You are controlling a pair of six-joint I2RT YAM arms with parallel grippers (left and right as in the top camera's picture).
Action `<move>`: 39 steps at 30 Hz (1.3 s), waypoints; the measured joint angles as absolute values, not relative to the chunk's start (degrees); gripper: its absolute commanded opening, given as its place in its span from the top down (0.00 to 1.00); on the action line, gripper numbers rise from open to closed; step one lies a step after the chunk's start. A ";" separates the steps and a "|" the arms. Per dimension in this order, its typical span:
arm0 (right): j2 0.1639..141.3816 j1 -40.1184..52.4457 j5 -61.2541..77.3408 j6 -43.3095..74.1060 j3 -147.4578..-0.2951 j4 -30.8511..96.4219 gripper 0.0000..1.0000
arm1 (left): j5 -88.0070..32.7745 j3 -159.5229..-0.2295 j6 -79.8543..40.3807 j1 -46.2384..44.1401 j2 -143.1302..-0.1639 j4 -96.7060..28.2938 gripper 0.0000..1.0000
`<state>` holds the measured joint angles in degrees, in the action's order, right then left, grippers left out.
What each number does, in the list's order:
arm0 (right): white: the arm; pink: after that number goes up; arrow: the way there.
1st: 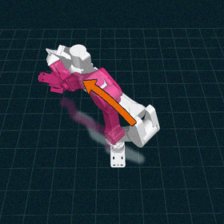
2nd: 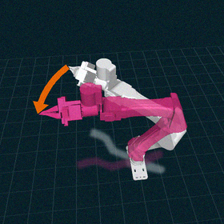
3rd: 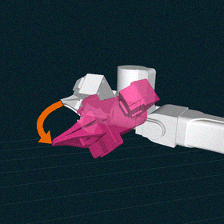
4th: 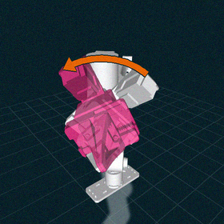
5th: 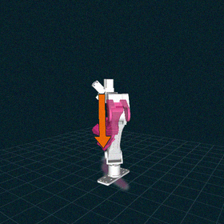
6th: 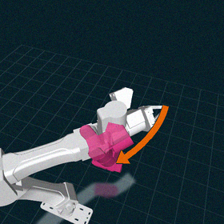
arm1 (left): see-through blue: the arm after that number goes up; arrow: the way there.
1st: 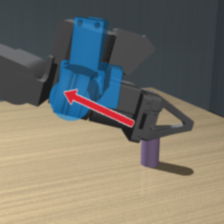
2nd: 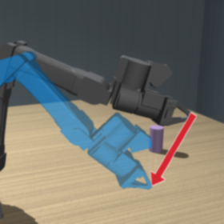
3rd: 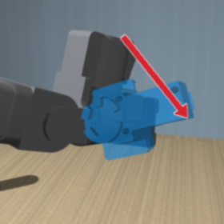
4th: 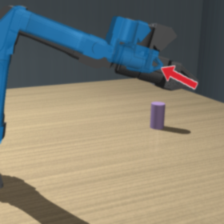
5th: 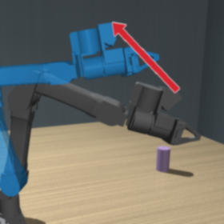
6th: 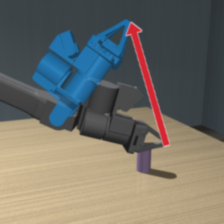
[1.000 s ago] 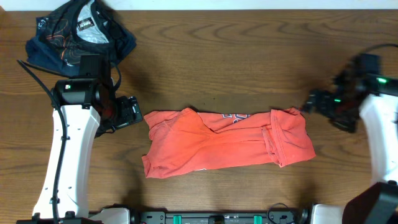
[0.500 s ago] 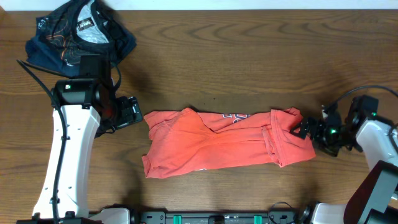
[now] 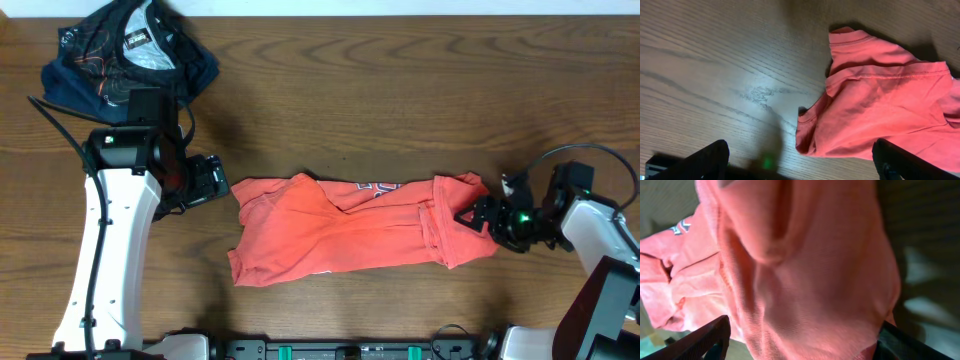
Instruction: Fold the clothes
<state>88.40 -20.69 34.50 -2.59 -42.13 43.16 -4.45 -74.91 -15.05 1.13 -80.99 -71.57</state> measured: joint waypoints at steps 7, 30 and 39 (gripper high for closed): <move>88.40 -17.37 34.09 -2.11 -42.02 42.11 0.81 | -4.47 -74.91 -15.05 1.13 -80.99 -71.57 0.07; 87.96 -12.36 18.55 7.27 -55.31 49.01 0.99 | -4.45 -74.91 -15.05 1.13 -80.99 -71.37 0.07; 87.85 7.62 2.59 17.41 -55.44 47.53 0.99 | -4.47 -74.91 -15.05 1.13 -80.99 -71.33 0.07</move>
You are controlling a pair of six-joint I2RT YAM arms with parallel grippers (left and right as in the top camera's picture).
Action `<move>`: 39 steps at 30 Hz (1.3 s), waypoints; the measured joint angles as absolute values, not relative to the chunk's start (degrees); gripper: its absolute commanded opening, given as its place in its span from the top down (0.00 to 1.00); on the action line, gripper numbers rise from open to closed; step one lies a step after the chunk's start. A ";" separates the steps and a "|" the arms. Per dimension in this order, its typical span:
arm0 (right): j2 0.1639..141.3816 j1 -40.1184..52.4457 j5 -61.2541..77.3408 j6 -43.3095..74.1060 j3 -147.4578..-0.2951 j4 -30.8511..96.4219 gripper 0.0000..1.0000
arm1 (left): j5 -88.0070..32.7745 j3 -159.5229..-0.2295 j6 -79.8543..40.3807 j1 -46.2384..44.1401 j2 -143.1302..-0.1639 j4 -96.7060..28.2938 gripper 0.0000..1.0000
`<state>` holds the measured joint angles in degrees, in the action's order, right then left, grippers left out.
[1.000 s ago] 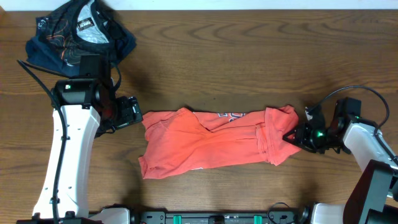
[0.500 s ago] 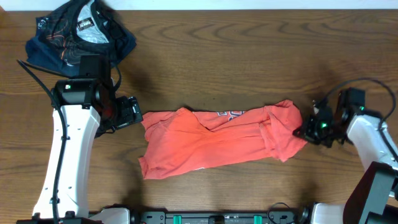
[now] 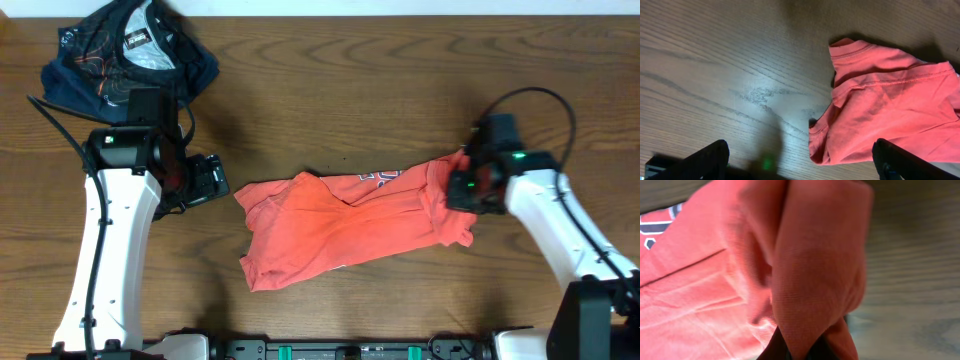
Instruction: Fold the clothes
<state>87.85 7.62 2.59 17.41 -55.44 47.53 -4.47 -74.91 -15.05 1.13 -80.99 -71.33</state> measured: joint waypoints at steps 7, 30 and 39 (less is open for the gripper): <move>87.92 20.32 -4.25 23.09 -55.44 45.12 0.98 | -4.45 -74.91 -15.05 1.13 -80.99 -71.37 0.07; 96.27 31.07 -5.21 24.84 -55.86 42.85 0.89 | -4.45 -74.91 -15.05 1.13 -80.99 -71.40 0.07; 96.66 32.64 0.12 21.87 -58.54 46.50 0.55 | -4.45 -74.91 -15.07 1.13 -80.99 -71.37 0.07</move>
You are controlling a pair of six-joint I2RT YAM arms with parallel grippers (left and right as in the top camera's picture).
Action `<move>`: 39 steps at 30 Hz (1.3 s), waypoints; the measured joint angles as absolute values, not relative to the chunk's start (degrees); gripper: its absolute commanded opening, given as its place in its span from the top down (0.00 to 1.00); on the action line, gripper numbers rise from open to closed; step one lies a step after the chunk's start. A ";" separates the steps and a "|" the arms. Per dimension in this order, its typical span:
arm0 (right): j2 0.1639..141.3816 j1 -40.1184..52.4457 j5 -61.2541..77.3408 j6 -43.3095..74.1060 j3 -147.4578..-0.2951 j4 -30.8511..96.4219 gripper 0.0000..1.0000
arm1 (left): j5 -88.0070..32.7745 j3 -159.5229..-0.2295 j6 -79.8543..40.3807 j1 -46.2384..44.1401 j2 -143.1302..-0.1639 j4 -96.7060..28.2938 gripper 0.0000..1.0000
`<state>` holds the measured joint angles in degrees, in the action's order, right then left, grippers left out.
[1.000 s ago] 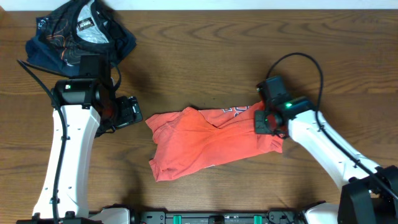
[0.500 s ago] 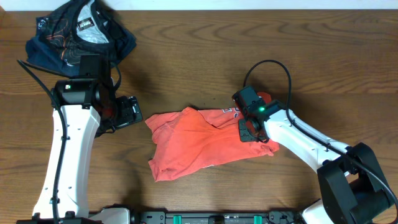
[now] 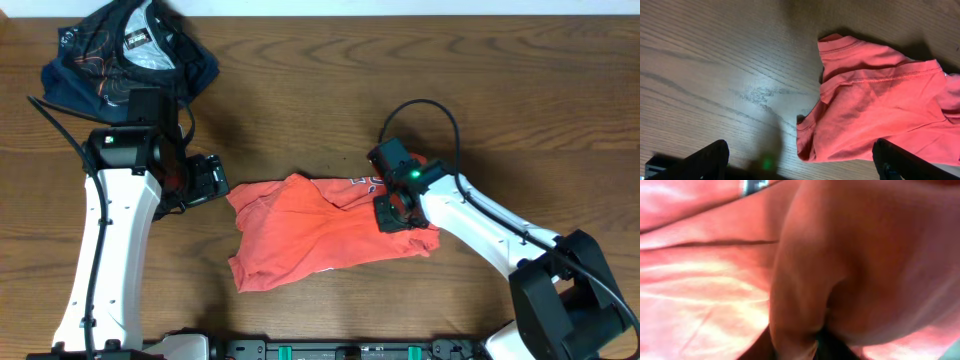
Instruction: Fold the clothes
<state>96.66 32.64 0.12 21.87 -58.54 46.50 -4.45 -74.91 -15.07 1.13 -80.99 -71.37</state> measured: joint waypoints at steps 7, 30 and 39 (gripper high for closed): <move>96.90 33.69 1.06 20.67 -65.93 55.27 0.01 | -4.45 -74.91 -15.05 1.13 -80.99 -71.37 0.07; 104.42 19.27 -1.98 21.26 -76.40 59.46 0.98 | -4.45 -74.91 -15.05 1.13 -80.99 -71.33 0.07; 113.40 20.95 3.57 20.32 -76.38 53.69 0.99 | -4.45 -74.91 -15.07 1.13 -80.99 -71.31 0.07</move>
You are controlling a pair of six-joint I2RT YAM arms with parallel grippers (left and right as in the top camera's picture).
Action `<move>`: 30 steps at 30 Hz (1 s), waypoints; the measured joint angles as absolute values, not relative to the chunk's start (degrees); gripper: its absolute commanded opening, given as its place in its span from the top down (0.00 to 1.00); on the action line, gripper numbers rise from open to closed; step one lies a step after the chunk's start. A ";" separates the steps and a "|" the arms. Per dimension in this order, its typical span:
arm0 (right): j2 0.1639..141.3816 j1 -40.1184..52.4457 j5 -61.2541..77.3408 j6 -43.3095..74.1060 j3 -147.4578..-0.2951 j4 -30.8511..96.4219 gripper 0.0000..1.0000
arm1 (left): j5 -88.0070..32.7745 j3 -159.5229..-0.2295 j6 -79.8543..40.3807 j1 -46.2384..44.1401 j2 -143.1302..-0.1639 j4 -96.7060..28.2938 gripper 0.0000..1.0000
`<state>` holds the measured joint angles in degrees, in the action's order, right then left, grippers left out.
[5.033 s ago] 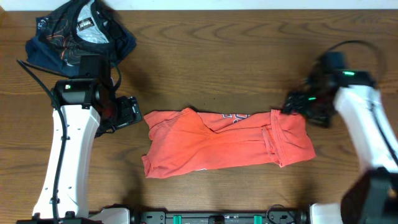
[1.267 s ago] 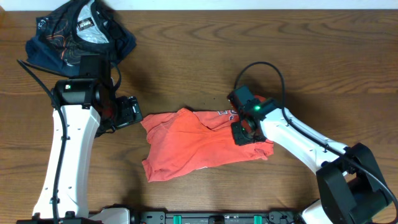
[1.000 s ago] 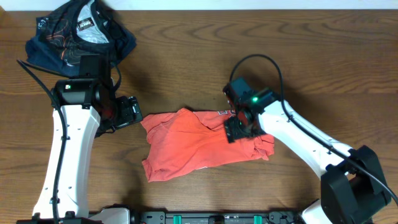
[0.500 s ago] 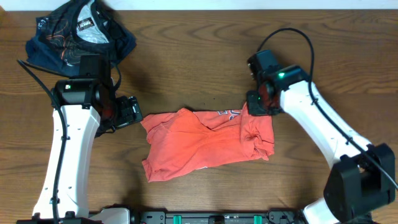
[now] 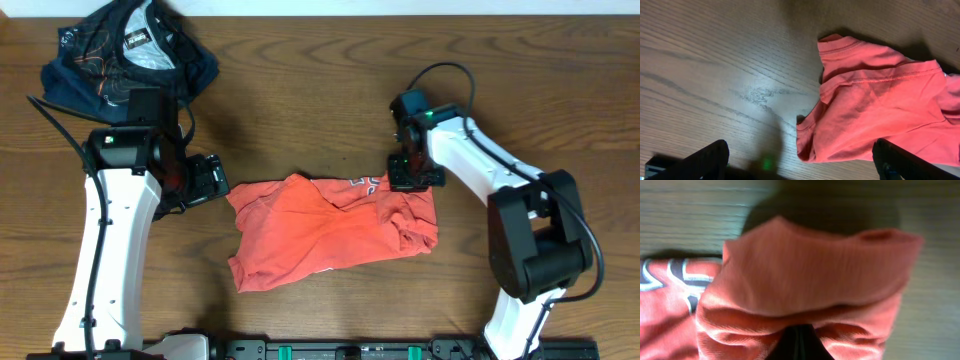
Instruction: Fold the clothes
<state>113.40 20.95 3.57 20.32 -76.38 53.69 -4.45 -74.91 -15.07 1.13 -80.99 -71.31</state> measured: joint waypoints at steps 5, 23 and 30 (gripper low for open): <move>113.49 23.07 5.15 20.32 -76.73 53.60 0.99 | -4.47 -74.91 -15.05 1.13 -80.99 -71.31 0.07; 111.31 23.81 6.42 20.32 -80.07 63.88 0.99 | -4.45 -74.91 -15.05 1.13 -80.99 -71.31 0.07; 110.50 23.81 7.97 20.14 -80.09 67.13 0.99 | -4.45 -74.91 -15.05 1.10 -80.99 -71.26 0.07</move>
<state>110.50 23.81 7.97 20.14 -80.09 67.13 -4.45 -74.91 -15.05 1.10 -80.99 -71.26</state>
